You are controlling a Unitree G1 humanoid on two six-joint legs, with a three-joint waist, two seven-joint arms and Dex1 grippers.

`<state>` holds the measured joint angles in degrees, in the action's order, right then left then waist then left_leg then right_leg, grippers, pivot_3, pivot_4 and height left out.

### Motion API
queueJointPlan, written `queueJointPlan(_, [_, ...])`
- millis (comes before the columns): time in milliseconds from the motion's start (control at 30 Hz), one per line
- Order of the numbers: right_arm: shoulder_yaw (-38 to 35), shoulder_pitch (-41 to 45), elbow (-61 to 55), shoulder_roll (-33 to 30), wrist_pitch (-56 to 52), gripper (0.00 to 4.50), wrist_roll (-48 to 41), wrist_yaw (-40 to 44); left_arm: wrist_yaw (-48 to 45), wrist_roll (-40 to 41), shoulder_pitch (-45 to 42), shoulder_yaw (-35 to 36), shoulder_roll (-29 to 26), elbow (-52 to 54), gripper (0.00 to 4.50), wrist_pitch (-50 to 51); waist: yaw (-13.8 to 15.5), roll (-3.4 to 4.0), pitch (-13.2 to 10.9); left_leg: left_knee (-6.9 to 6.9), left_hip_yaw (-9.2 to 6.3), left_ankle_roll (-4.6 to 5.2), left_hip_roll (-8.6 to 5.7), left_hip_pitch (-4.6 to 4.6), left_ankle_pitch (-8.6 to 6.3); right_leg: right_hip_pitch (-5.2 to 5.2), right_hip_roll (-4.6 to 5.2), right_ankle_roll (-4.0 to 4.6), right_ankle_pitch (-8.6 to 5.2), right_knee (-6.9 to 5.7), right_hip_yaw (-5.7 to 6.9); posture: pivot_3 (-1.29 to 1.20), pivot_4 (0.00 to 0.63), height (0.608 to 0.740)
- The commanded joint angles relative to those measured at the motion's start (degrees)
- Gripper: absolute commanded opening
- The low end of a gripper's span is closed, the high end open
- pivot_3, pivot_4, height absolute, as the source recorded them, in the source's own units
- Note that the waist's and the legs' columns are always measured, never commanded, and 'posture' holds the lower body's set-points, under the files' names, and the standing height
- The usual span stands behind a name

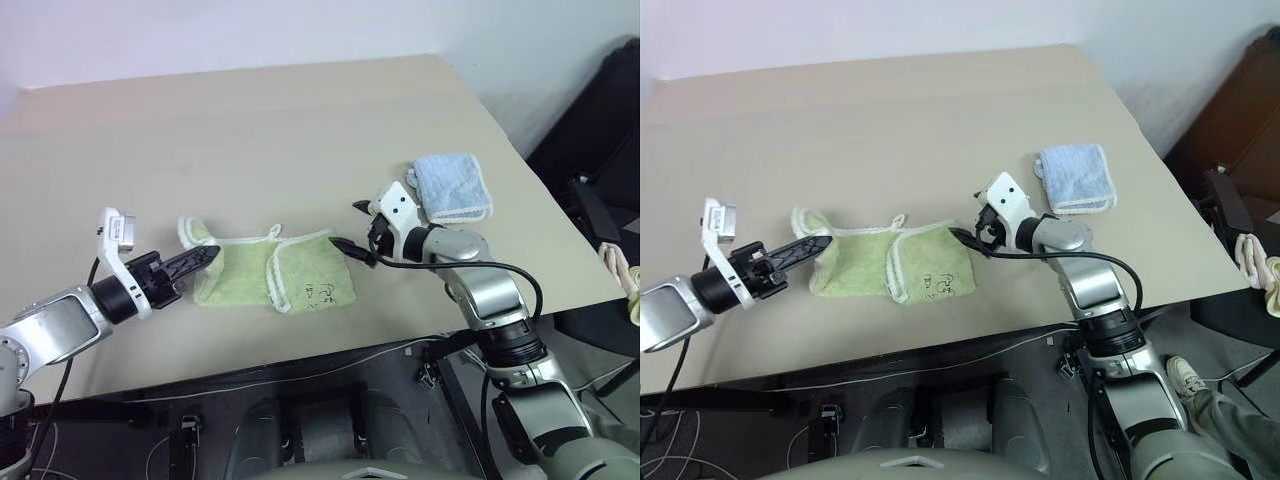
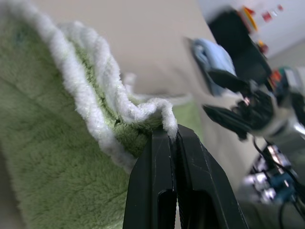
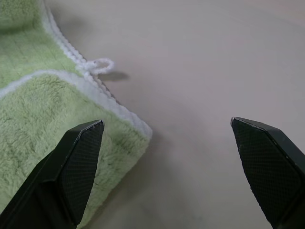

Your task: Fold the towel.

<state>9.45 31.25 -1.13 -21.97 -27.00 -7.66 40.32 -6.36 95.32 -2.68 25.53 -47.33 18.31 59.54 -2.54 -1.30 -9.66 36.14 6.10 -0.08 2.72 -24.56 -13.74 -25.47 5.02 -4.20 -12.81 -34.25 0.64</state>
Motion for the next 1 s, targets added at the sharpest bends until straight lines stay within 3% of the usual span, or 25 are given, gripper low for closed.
queueJointPlan(33, [-2.66,-0.33,-3.51,-1.07,-0.58,4.50,-1.04,-0.96,-4.25,2.31,-1.32,-1.75,-1.81,2.29,0.03,1.58,0.07,0.00,0.00,0.01,0.00,0.00,0.00,0.00,0.00,0.01,-0.03,-0.01,0.00,0.00,0.00,0.00,0.150,0.740])
queueJointPlan(400, [-5.39,-2.76,-6.35,-2.25,-2.55,4.50,-0.84,-4.89,-12.38,-1.46,-9.97,-11.64,-2.98,-0.90,0.03,5.68,0.33,-0.02,-0.01,0.15,0.03,-0.02,-0.04,0.07,0.05,0.13,-0.31,-0.08,0.01,-0.10,0.00,0.00,0.150,0.740])
queueJointPlan(700, [-7.71,-5.50,-8.72,-3.02,-3.83,4.50,-0.57,-8.10,-14.49,-10.56,-24.84,-23.40,5.21,-8.41,0.03,8.93,1.54,-0.07,-0.04,0.62,0.07,-0.08,0.00,0.08,0.10,0.16,-0.42,-0.33,0.07,-0.56,0.02,0.00,0.150,0.740])
queueJointPlan(1000, [-8.78,-7.14,-9.97,-3.57,-4.42,4.50,-0.37,-10.46,-15.67,-17.83,-31.72,-26.80,15.32,-12.68,0.03,10.10,1.75,-0.08,-0.04,1.10,-0.06,-0.06,0.01,0.10,0.11,0.27,-0.41,-0.30,-0.12,-0.97,0.02,0.00,0.150,0.740])
